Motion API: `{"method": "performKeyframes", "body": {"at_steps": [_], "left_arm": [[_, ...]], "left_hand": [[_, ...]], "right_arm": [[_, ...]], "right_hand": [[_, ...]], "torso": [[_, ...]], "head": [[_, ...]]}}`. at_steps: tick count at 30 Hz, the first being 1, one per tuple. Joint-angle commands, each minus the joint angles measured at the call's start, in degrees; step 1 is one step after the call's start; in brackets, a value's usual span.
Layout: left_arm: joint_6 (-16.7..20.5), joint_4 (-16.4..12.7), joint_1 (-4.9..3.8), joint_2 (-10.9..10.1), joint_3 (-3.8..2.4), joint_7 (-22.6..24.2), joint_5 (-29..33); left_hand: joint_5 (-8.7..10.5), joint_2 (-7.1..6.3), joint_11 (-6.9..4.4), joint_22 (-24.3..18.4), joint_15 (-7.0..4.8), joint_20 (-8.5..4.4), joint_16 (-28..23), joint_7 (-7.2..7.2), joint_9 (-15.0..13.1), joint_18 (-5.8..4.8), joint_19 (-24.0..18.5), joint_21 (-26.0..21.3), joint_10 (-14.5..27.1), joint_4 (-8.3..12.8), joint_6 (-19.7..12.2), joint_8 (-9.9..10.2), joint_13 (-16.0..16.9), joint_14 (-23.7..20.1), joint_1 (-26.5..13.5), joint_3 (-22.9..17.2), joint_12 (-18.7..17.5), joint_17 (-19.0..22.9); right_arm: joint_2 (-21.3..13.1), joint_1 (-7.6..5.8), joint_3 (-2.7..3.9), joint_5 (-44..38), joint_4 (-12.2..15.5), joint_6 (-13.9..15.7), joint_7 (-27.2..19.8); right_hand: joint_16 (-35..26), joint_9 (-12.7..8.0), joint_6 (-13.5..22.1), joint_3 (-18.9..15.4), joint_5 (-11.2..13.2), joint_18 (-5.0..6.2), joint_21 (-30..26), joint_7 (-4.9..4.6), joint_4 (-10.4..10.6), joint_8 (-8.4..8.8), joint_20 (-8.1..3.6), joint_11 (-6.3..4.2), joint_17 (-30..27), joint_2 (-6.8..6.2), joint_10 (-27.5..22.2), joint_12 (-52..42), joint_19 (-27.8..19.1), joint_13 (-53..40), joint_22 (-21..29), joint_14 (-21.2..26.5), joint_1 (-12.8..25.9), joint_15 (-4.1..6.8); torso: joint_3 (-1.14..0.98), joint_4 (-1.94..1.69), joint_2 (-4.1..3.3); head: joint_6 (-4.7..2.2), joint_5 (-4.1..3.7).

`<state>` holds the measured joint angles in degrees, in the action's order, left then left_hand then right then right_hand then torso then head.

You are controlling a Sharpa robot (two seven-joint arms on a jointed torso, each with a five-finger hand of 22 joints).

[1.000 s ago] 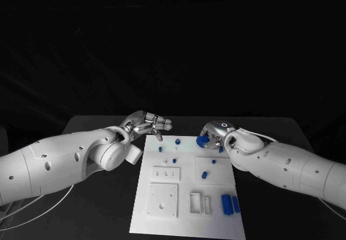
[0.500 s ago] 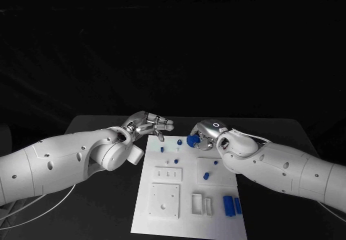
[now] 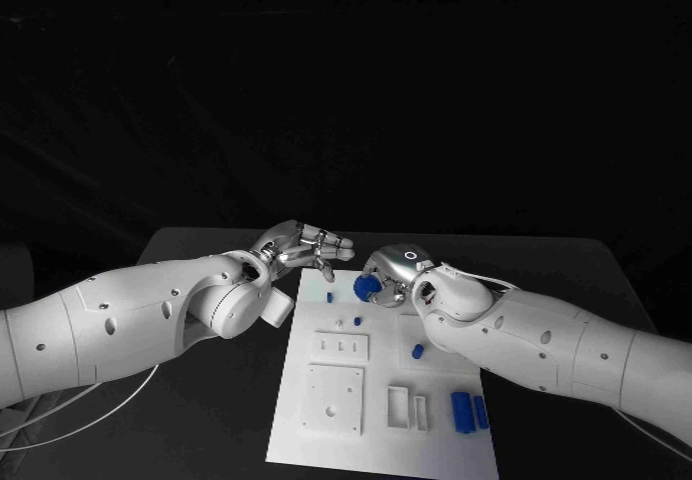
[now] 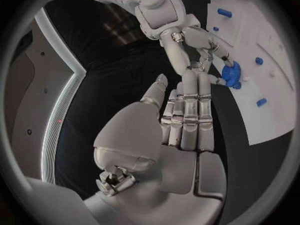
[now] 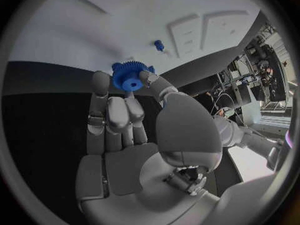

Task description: Assemble the parts on the task board

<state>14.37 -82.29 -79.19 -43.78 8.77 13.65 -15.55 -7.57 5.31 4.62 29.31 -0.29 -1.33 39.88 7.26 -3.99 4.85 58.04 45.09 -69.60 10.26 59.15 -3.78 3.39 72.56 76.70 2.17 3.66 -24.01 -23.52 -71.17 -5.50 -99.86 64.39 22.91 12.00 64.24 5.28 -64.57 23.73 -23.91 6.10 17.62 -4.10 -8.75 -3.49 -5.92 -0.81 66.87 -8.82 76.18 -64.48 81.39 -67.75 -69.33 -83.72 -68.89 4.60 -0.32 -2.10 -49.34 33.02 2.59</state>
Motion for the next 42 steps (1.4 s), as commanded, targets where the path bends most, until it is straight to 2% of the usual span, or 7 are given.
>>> {"method": "performKeyframes", "body": {"at_steps": [1,5,11,22,27,32,42], "left_arm": [[-0.48,-0.08,-0.07,0.19,-0.04,0.27,-0.15],[-0.50,-0.04,-0.07,0.26,-0.04,0.26,-0.15],[-0.55,0.01,-0.07,0.47,-0.04,0.26,-0.15],[-0.60,0.24,-0.07,0.78,-0.04,0.23,-0.15],[-0.66,0.34,-0.07,0.95,-0.04,0.23,-0.15],[-0.64,0.40,-0.07,0.98,-0.04,0.23,-0.15],[-0.71,0.46,-0.07,1.11,-0.04,0.20,-0.15]], "left_hand": [[-0.04,0.32,-0.09,-0.05,0.25,0.25,-0.20,0.27,-0.07,0.39,0.06,-0.36,0.35,0.09,-0.15,-0.16,0.09,-0.15,0.01,0.31,-0.11,0.05],[-0.04,0.32,-0.09,-0.05,0.25,0.25,-0.20,0.27,-0.07,0.39,0.06,-0.36,0.35,0.09,-0.15,-0.16,0.09,-0.15,0.01,0.31,-0.11,0.05],[-0.04,0.32,-0.09,-0.05,0.25,0.25,-0.20,0.27,-0.07,0.39,0.06,-0.36,0.35,0.09,-0.15,-0.16,0.09,-0.15,0.01,0.31,-0.11,0.05],[-0.04,0.32,-0.09,-0.05,0.25,0.25,-0.20,0.27,-0.07,0.39,0.06,-0.36,0.35,0.09,-0.15,-0.16,0.09,-0.15,0.01,0.31,-0.11,0.05],[-0.02,0.30,-0.09,-0.06,0.26,0.26,-0.21,0.29,-0.06,0.38,0.09,-0.38,0.36,0.01,-0.21,-0.15,0.09,-0.14,-0.08,0.35,-0.11,0.05],[-0.02,0.30,-0.09,-0.06,0.26,0.26,-0.21,0.29,-0.06,0.38,0.09,-0.38,0.36,0.01,-0.21,-0.15,0.09,-0.14,-0.08,0.35,-0.11,0.05],[-0.02,0.30,-0.09,-0.06,0.26,0.26,-0.21,0.29,-0.06,0.38,0.09,-0.38,0.36,0.01,-0.21,-0.15,0.09,-0.14,-0.08,0.35,-0.11,0.05]], "right_arm": [[0.86,0.35,-0.14,-1.66,-0.77,-0.22,0.56],[2.02,0.90,-0.34,-1.92,-1.71,-0.32,0.56],[3.42,1.70,-0.58,-2.50,-3.00,-0.53,0.67],[5.42,2.65,-0.81,-3.11,-6.08,-0.73,0.73],[5.88,2.82,-0.83,-3.29,-6.82,-0.58,0.87],[6.14,2.87,-0.83,-3.40,-7.34,-0.23,1.00],[6.57,2.89,-0.81,-3.45,-8.03,0.50,1.01]], "right_hand": [[-0.05,0.02,-1.53,0.08,0.18,-0.58,-0.26,-0.44,0.38,-0.10,-0.02,-0.13,-0.05,0.08,0.30,0.24,0.21,-0.02,-0.06,0.07,-0.73,0.40],[-0.12,-0.02,-1.43,0.13,0.20,-0.60,-0.32,-0.47,0.39,-0.11,-0.03,-0.11,-0.11,0.05,0.28,0.28,0.23,0.00,-0.07,0.09,-0.75,0.40],[-0.20,-0.08,-1.31,0.18,0.30,-0.61,-0.44,-0.50,0.45,-0.10,-0.03,-0.10,-0.20,0.04,0.24,0.37,0.26,0.06,-0.06,0.10,-0.74,0.39],[-0.40,-0.20,-1.03,0.27,0.63,-0.62,-0.67,-0.58,0.46,-0.11,0.00,-0.05,-0.40,0.00,0.16,0.57,0.32,0.22,-0.06,0.12,-0.75,0.36],[-0.49,-0.27,-0.89,0.34,0.92,-0.61,-0.79,-0.62,0.47,-0.11,0.02,-0.03,-0.49,0.04,0.13,0.65,0.34,0.30,-0.06,0.12,-0.80,0.34],[-0.54,-0.31,-0.81,0.49,1.16,-0.59,-0.86,-0.65,0.44,-0.10,0.04,-0.02,-0.55,0.04,0.10,0.72,0.37,0.37,-0.08,0.13,-0.85,0.33],[-0.73,-0.59,-0.13,1.01,1.55,-0.54,-1.07,-0.87,0.35,-0.11,0.09,0.10,-0.73,-0.15,-0.05,1.02,0.39,0.66,-0.15,0.15,-0.91,0.27]], "torso": [[-0.06,0.06,-0.02],[-0.16,0.16,-0.01],[-0.05,0.04,-0.02],[-0.14,0.01,-0.02],[-0.13,0.05,0.03],[-0.15,0.26,0.04],[-0.17,0.18,0.00]], "head": [[0.00,0.20],[0.15,0.28],[0.11,0.20],[0.16,0.46],[0.23,0.71],[0.18,0.87],[0.21,0.97]]}}
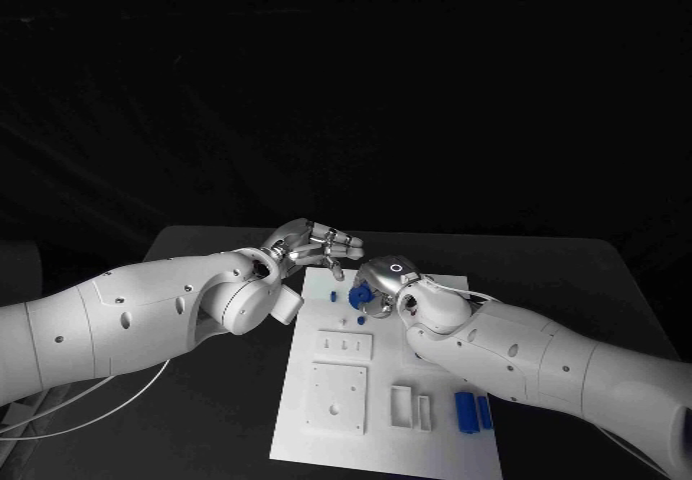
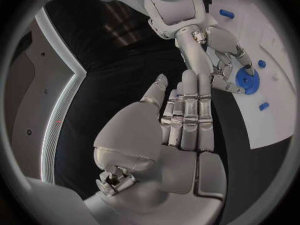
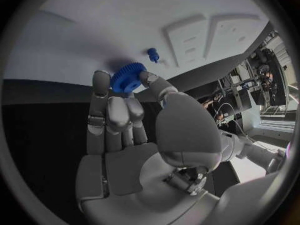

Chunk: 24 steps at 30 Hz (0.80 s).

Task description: Assemble the parts on the task board

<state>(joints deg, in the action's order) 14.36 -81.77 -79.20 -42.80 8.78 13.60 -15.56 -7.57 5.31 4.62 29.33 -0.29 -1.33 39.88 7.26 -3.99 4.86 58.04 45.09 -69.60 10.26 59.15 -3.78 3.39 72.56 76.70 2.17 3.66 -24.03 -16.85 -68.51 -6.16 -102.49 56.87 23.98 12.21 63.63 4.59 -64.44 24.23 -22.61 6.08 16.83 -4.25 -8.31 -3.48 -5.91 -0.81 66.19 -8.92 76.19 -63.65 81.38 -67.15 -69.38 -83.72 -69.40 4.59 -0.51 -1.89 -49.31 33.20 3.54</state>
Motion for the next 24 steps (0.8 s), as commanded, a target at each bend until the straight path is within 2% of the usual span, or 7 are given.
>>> {"method": "performKeyframes", "body": {"at_steps": [1,12,17,22,23,24], "left_arm": [[-0.70,-0.04,-0.06,0.14,-0.04,0.24,-0.14],[-0.85,0.00,-0.06,0.22,-0.04,0.13,-0.14],[-0.85,-0.02,-0.06,0.17,-0.04,0.10,-0.14],[-0.86,-0.02,-0.06,0.16,-0.04,0.07,-0.14],[-0.86,-0.02,-0.06,0.17,-0.04,0.07,-0.14],[-0.87,-0.01,-0.06,0.19,-0.04,0.07,-0.14]], "left_hand": [[-0.03,0.30,-0.08,-0.08,0.26,0.26,-0.21,0.29,-0.06,0.38,0.09,-0.38,0.36,0.01,-0.21,-0.15,0.09,-0.14,-0.08,0.35,-0.11,0.07],[-0.03,0.30,-0.08,-0.08,0.26,0.26,-0.21,0.29,-0.06,0.38,0.09,-0.38,0.36,0.01,-0.21,-0.15,0.09,-0.14,-0.08,0.35,-0.11,0.07],[-0.03,0.30,-0.08,-0.08,0.26,0.26,-0.21,0.29,-0.06,0.38,0.09,-0.38,0.36,0.01,-0.21,-0.15,0.09,-0.14,-0.08,0.35,-0.11,0.07],[-0.03,0.30,-0.08,-0.08,0.26,0.26,-0.21,0.29,-0.06,0.38,0.09,-0.38,0.36,0.01,-0.21,-0.15,0.09,-0.14,-0.08,0.35,-0.11,0.07],[-0.03,0.30,-0.08,-0.08,0.26,0.26,-0.21,0.29,-0.06,0.38,0.09,-0.38,0.36,0.01,-0.21,-0.15,0.09,-0.14,-0.08,0.35,-0.11,0.07],[-0.03,0.30,-0.08,-0.08,0.26,0.26,-0.21,0.29,-0.06,0.38,0.09,-0.38,0.36,0.01,-0.21,-0.15,0.09,-0.14,-0.08,0.35,-0.11,0.07]], "right_arm": [[-0.08,0.23,-0.15,-0.81,-0.58,-0.41,0.79],[0.13,0.22,-0.13,-0.50,-1.05,0.75,0.39],[0.10,0.22,-0.13,-0.14,-1.27,0.65,0.17],[0.13,0.22,-0.13,0.42,-1.33,0.41,-0.19],[0.14,0.21,-0.13,0.54,-1.32,0.35,-0.27],[0.15,0.21,-0.13,0.78,-1.29,0.27,-0.39]], "right_hand": [[-0.12,0.10,-0.27,0.51,0.25,-0.52,-0.28,-0.72,-0.10,-0.12,0.08,0.10,-0.05,-0.05,-0.05,0.19,0.40,0.07,-0.10,0.15,-0.41,0.28],[-0.90,-0.62,0.96,1.78,1.04,-0.29,-0.71,-1.11,-0.28,-0.08,0.32,0.30,-0.73,-0.76,-0.60,1.22,0.34,1.11,-0.20,0.26,-0.39,0.09],[-1.10,-0.84,2.78,1.79,1.12,-0.23,-0.90,-1.51,-0.43,-0.08,0.43,0.53,-0.90,-1.09,-0.92,1.94,0.37,1.83,-0.16,0.29,-0.41,-0.06],[-1.37,-0.96,7.22,0.75,1.35,-0.25,-1.25,-1.65,-0.60,-0.14,0.49,0.54,-1.10,-1.39,-1.15,2.53,0.48,2.57,0.05,0.32,-0.60,-0.06],[-1.40,-1.21,12.47,0.12,1.39,-0.30,-1.35,-1.52,-0.70,0.08,0.45,0.39,-1.10,-1.34,-1.20,2.68,0.54,2.74,0.14,0.33,-0.91,0.04],[-1.45,-1.33,15.39,-0.63,1.37,-0.46,-1.47,-1.14,-0.65,0.20,0.29,-0.10,-1.12,-1.25,-1.20,2.82,0.59,2.89,0.25,0.32,-1.27,0.31]], "torso": [[0.02,-0.01,-0.01],[0.02,0.04,0.00],[-0.02,0.07,-0.02],[-0.02,0.08,0.00],[-0.03,0.07,0.00],[-0.04,0.08,-0.01]], "head": [[0.00,0.07],[0.02,0.26],[-0.03,0.21],[-0.04,0.22],[-0.05,0.22],[-0.04,0.22]]}}
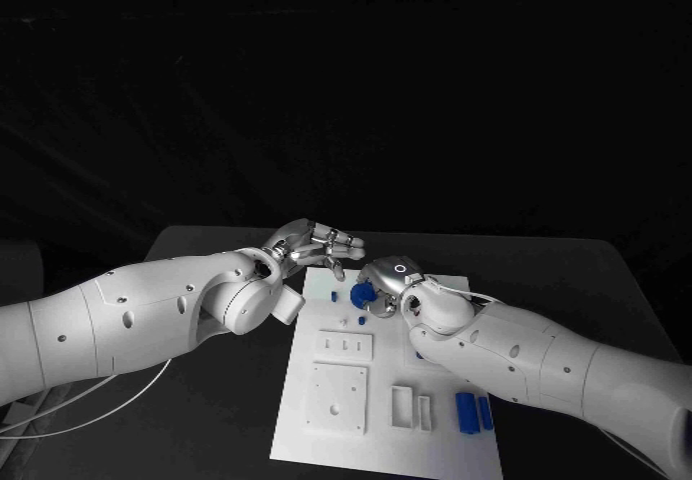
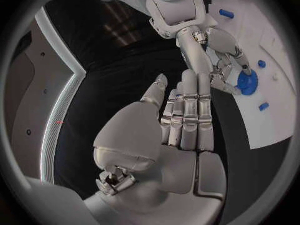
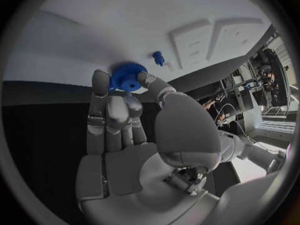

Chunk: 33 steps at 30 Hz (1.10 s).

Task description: Assemble the parts on the task board

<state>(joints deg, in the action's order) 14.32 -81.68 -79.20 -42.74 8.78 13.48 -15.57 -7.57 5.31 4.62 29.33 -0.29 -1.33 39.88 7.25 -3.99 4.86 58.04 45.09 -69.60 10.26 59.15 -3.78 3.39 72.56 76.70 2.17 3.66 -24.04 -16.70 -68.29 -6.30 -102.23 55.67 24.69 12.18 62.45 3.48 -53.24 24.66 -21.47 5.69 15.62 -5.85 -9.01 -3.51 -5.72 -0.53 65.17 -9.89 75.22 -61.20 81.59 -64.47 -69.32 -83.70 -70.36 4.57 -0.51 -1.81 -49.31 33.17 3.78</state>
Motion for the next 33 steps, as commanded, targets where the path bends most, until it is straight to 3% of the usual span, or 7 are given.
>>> {"method": "performKeyframes", "body": {"at_steps": [1,2,5,13,23,29,33], "left_arm": [[-0.83,-0.09,-0.06,0.14,-0.04,0.18,-0.13],[-0.84,-0.08,-0.06,0.16,-0.04,0.17,-0.13],[-0.91,-0.03,-0.06,0.19,-0.04,0.11,-0.15],[-1.02,0.12,-0.06,0.30,-0.04,-0.01,-0.19],[-1.15,0.37,-0.05,0.38,-0.03,-0.14,-0.23],[-1.18,0.36,-0.05,0.29,-0.03,-0.15,-0.24],[-1.18,0.34,-0.05,0.22,-0.03,-0.15,-0.24]], "left_hand": [[-0.02,0.30,-0.08,-0.08,0.26,0.26,-0.21,0.29,-0.06,0.38,0.09,-0.38,0.36,0.01,-0.21,-0.15,0.09,-0.14,-0.08,0.35,-0.11,0.07],[-0.02,0.30,-0.08,-0.08,0.26,0.26,-0.21,0.29,-0.06,0.38,0.09,-0.38,0.36,0.01,-0.21,-0.15,0.09,-0.14,-0.08,0.35,-0.11,0.07],[-0.03,0.21,-0.06,-0.10,0.27,0.26,-0.22,0.31,-0.06,0.38,0.08,-0.41,0.44,0.05,-0.29,-0.13,0.08,-0.16,0.07,0.34,-0.12,0.08],[-0.05,0.21,-0.02,-0.09,0.29,0.27,-0.23,0.35,-0.05,0.39,0.08,-0.40,0.54,0.07,-0.38,-0.14,0.09,-0.18,0.05,0.33,-0.12,0.08],[-0.05,0.21,-0.02,-0.09,0.29,0.27,-0.23,0.35,-0.05,0.39,0.08,-0.40,0.54,0.07,-0.38,-0.14,0.09,-0.18,0.05,0.33,-0.12,0.08],[-0.05,0.21,-0.02,-0.09,0.29,0.27,-0.23,0.35,-0.05,0.39,0.08,-0.40,0.54,0.07,-0.38,-0.14,0.09,-0.18,0.05,0.33,-0.12,0.08],[-0.05,0.21,-0.02,-0.09,0.29,0.27,-0.23,0.35,-0.05,0.39,0.08,-0.40,0.54,0.07,-0.38,-0.14,0.09,-0.18,0.05,0.33,-0.12,0.08]], "right_arm": [[0.00,-0.01,0.01,0.70,-0.05,-0.49,-0.44],[-0.02,-0.01,0.01,0.92,0.02,-0.60,-0.52],[-0.18,-0.01,0.01,1.95,0.25,-1.16,-0.84],[-0.68,-0.01,0.00,3.31,0.25,-2.12,-1.38],[-1.52,0.00,0.00,4.25,0.56,-2.10,-1.80],[-2.54,0.02,0.00,4.94,1.42,-1.65,-2.33],[-3.00,0.11,0.00,5.15,1.90,-1.87,-2.46]], "right_hand": [[-0.29,-0.31,6.91,-1.90,0.14,-0.31,-0.37,0.51,0.32,0.32,-0.08,-0.55,-0.09,-0.37,-0.21,0.47,0.45,0.30,0.30,0.29,-0.48,0.44],[-0.28,-0.37,10.11,-3.08,-0.24,-0.57,-0.58,0.33,1.04,0.35,-0.25,-0.52,-0.02,-0.44,-0.20,0.57,0.60,0.41,0.54,0.27,-1.20,0.47],[-0.33,-0.49,10.86,-1.45,-5.03,-0.54,-0.51,0.10,0.63,0.54,-0.40,-0.46,0.06,-0.76,-0.37,0.82,0.62,0.54,0.33,0.32,-2.09,0.51],[-0.37,-0.48,10.23,2.61,-13.88,-0.10,0.65,-0.20,-1.19,0.52,-0.41,-0.32,0.27,-1.26,-0.50,1.21,-0.04,0.72,-1.91,0.38,-0.99,0.47],[-0.19,-0.22,3.35,5.71,-14.30,0.40,1.26,-0.23,-3.17,0.27,-0.22,-0.13,0.57,-0.36,-0.38,0.63,-0.42,0.27,-4.08,0.32,1.62,0.35],[0.00,0.09,-4.90,6.63,-14.04,0.46,1.08,-0.01,-3.75,0.01,-0.29,-0.20,0.72,0.21,-0.31,0.04,-0.34,-0.19,-4.50,0.31,2.87,0.41],[0.00,0.11,-5.69,7.27,-14.33,0.53,1.12,0.14,-4.26,-0.03,-0.33,-0.29,0.72,0.52,-0.32,-0.08,-0.35,-0.30,-4.93,0.33,3.02,0.48]], "torso": [[-0.03,-0.02,-0.01],[-0.04,-0.04,-0.01],[-0.05,-0.06,-0.01],[-0.08,0.01,-0.02],[-0.09,-0.03,-0.01],[-0.04,-0.04,0.01],[-0.05,-0.03,0.00]], "head": [[0.01,-0.04],[0.06,-0.08],[0.07,-0.11],[0.20,-0.26],[0.21,-0.34],[0.22,-0.31],[0.27,-0.29]]}}
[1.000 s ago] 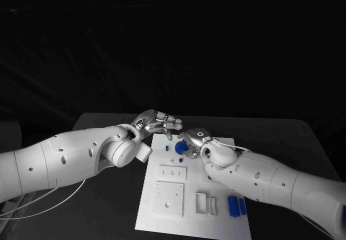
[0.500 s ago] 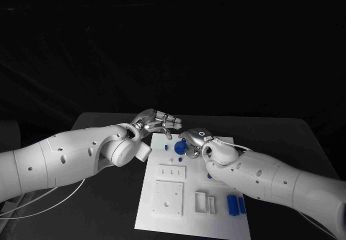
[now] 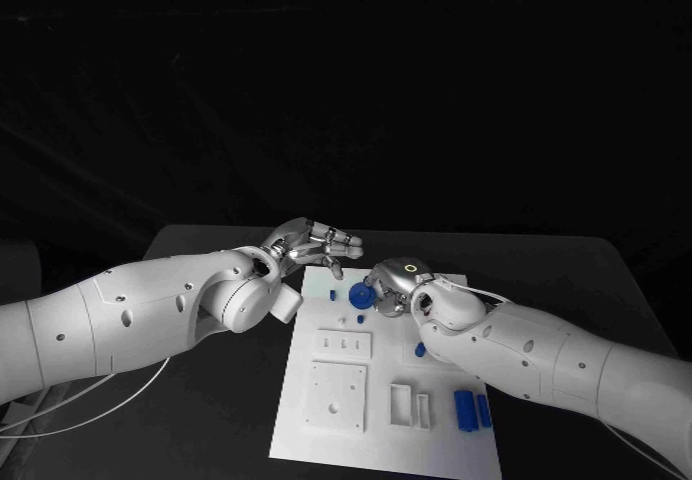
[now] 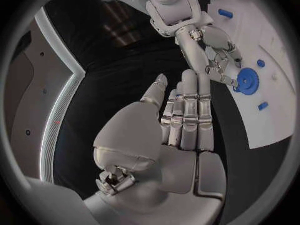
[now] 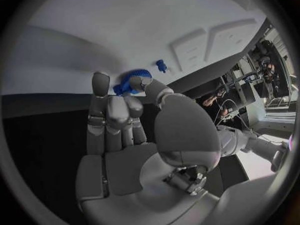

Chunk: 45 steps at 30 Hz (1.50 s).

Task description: Assemble the parts on the task board

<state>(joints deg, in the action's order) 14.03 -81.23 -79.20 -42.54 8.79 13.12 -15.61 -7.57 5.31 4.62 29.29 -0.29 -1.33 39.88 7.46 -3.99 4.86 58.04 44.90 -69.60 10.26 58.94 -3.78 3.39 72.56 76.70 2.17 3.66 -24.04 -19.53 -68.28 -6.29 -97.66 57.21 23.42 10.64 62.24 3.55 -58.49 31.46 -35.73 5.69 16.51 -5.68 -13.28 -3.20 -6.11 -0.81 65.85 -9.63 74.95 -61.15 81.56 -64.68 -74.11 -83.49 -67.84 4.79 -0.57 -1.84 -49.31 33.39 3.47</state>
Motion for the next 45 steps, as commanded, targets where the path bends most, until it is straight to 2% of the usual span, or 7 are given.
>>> {"method": "performKeyframes", "body": {"at_steps": [1,17,26,32,37,41,45], "left_arm": [[-0.89,-0.11,-0.05,0.01,-0.04,0.21,-0.20],[-0.89,-0.20,-0.05,-0.13,-0.04,0.19,-0.20],[-0.79,-0.25,-0.05,-0.38,-0.03,0.25,-0.21],[-0.63,-0.18,-0.05,-0.76,-0.03,0.45,-0.21],[-0.66,0.22,-0.05,-0.94,-0.03,0.61,-0.22],[-1.00,0.91,0.02,-0.85,0.04,0.71,-0.22],[-1.31,1.61,0.25,-0.81,0.08,0.77,-0.22]], "left_hand": [[-0.05,0.21,-0.02,-0.04,0.29,0.27,-0.23,0.14,-0.05,0.40,0.08,-0.20,0.54,0.07,-0.17,-0.14,0.09,-0.18,0.05,0.33,-0.12,0.09],[-0.14,0.30,-0.01,-0.02,0.29,0.29,-0.23,0.15,-0.06,0.42,0.05,-0.19,0.59,0.13,-0.21,-0.15,0.09,-0.20,0.00,0.22,-0.11,0.09],[-0.14,0.30,-0.01,-0.02,0.29,0.29,-0.23,0.15,-0.06,0.42,0.05,-0.19,0.59,0.13,-0.21,-0.15,0.09,-0.20,0.00,0.22,-0.11,0.09],[-0.06,0.19,-0.01,-0.03,0.31,0.32,-0.28,0.14,-0.07,0.41,-0.02,-0.21,0.56,0.19,-0.19,-0.17,0.09,-0.26,-0.11,0.23,-0.10,0.11],[-0.03,0.19,-0.09,-0.07,0.31,0.33,-0.40,0.10,-0.08,0.36,-0.14,-0.31,0.26,0.20,-0.06,-0.19,0.10,-0.38,-0.11,0.24,-0.08,0.17],[0.01,0.27,-0.41,-0.14,0.17,0.24,-0.56,0.00,-0.08,0.24,-0.20,-0.44,-0.81,0.20,0.09,-0.19,0.12,-0.40,-0.13,0.25,0.00,0.25],[0.00,0.42,-0.86,-0.18,-0.03,0.08,-0.68,-0.32,-0.19,0.08,-0.19,-0.52,-2.16,0.24,0.84,-0.38,0.17,-0.40,-0.04,0.22,0.19,0.29]], "right_arm": [[-0.22,0.12,-0.02,0.59,0.40,-0.65,-0.92],[-1.22,0.24,-0.03,0.62,0.50,-2.49,0.01],[-3.63,0.23,0.05,2.01,3.60,1.19,-0.72],[-7.51,-0.07,1.64,6.38,8.41,4.71,-4.21],[-12.08,-0.94,3.78,12.80,12.46,3.12,-9.09],[-16.36,-1.52,5.01,19.18,14.29,-0.02,-13.44],[-19.63,-1.75,5.44,23.42,14.12,-2.48,-16.37]], "right_hand": [[0.26,0.05,-0.64,0.70,-0.16,0.55,0.30,-0.05,-0.17,-0.33,0.07,0.01,0.09,0.34,-0.08,-0.11,-0.35,-0.08,-0.36,0.09,0.55,0.24],[0.15,0.06,-0.95,0.86,-0.70,0.72,0.20,-0.40,-0.67,-0.35,0.20,0.26,-0.01,0.54,-0.17,-0.07,-0.44,-0.02,-1.03,0.12,0.81,0.09],[0.15,0.02,-0.32,0.68,-0.12,0.79,0.09,-0.37,-0.64,-0.31,0.28,0.25,-0.03,0.41,-0.04,-0.15,-0.30,0.01,-1.16,0.11,0.95,0.07],[0.00,-0.02,0.03,-3.60,3.70,0.60,-1.38,-0.64,0.63,-0.17,0.61,0.40,-0.24,0.81,-0.10,-0.37,0.10,-0.03,0.32,0.03,0.26,-0.34],[-0.64,0.22,-1.71,-13.99,18.07,0.09,-3.45,-0.40,3.72,-0.33,1.03,0.80,-0.78,2.47,-0.41,-0.27,0.87,0.26,3.10,0.15,-1.14,-0.61],[-1.08,0.38,-2.36,-20.50,19.50,-0.25,-4.78,-0.20,5.34,-0.32,0.98,0.71,-1.10,3.98,-0.90,-0.10,1.41,0.66,5.21,0.25,-3.44,-0.60],[-1.16,0.48,-2.91,-22.64,18.05,-0.42,-4.92,-0.04,4.85,-0.39,0.88,0.64,-1.03,5.00,-1.11,-0.07,1.44,0.82,5.65,0.36,-4.05,-0.55]], "torso": [[0.00,0.01,-0.01],[0.05,0.06,0.00],[-0.01,0.04,0.04],[-0.08,0.38,0.16],[-0.40,0.94,0.51],[-0.75,1.59,1.05],[-1.11,2.29,1.55]], "head": [[0.06,0.02],[-0.03,-0.24],[-0.22,-0.33],[-0.52,-0.44],[-0.75,-0.61],[-0.74,-0.75],[-0.75,-1.06]]}}
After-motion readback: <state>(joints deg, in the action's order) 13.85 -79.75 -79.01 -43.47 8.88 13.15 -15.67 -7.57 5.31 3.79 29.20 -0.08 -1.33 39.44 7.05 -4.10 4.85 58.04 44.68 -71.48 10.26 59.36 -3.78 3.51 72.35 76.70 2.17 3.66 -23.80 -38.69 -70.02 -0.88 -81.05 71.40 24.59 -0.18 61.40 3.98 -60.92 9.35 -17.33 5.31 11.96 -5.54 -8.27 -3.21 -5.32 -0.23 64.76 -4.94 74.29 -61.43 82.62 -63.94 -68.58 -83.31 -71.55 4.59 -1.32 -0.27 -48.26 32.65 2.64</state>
